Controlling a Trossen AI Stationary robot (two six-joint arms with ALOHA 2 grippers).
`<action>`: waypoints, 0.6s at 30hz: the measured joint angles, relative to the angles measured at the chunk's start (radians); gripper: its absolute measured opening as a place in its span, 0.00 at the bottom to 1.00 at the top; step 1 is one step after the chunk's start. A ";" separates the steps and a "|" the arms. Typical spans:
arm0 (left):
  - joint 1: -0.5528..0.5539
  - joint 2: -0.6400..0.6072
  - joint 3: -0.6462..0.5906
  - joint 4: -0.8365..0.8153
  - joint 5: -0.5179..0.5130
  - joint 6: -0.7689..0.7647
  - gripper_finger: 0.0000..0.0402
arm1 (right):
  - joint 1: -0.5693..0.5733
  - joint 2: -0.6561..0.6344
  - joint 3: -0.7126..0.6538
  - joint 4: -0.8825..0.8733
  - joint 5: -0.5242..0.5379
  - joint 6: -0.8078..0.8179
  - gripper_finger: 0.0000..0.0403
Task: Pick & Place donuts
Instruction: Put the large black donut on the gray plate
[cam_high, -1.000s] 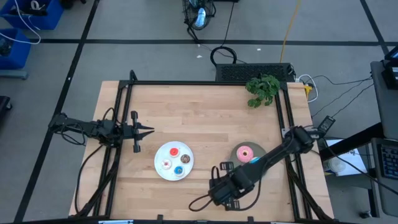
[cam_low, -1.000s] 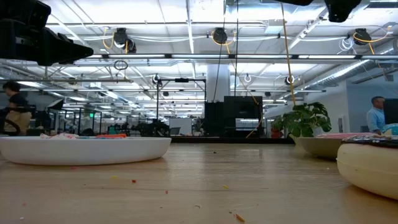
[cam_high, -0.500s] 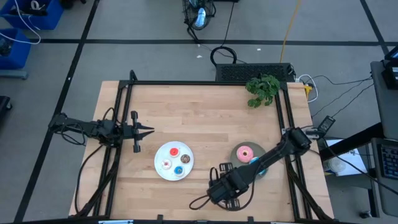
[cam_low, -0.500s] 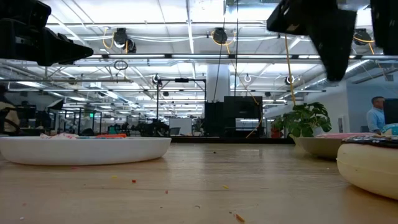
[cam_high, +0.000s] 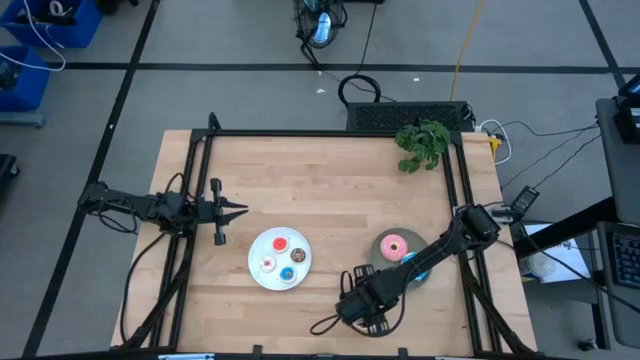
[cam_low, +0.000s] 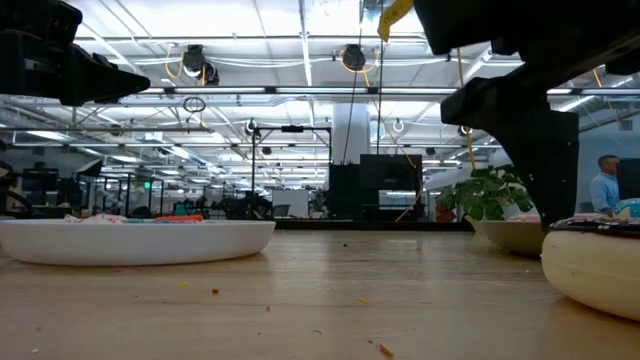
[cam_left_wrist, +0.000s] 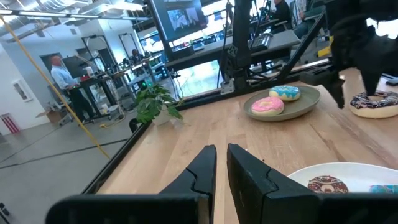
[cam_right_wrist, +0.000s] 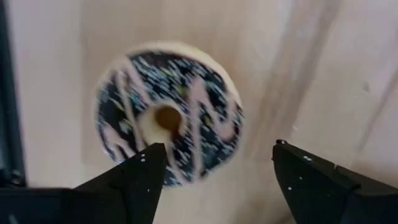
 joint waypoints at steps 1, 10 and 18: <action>0.000 0.000 0.000 0.000 0.000 0.000 0.12 | 0.000 0.000 0.000 0.012 0.000 -0.001 0.67; 0.000 0.000 0.000 0.000 0.000 0.000 0.12 | -0.011 0.000 0.000 0.068 0.004 -0.033 0.65; 0.000 0.000 0.000 0.000 0.000 0.000 0.12 | -0.011 -0.001 -0.022 0.106 0.052 -0.045 0.63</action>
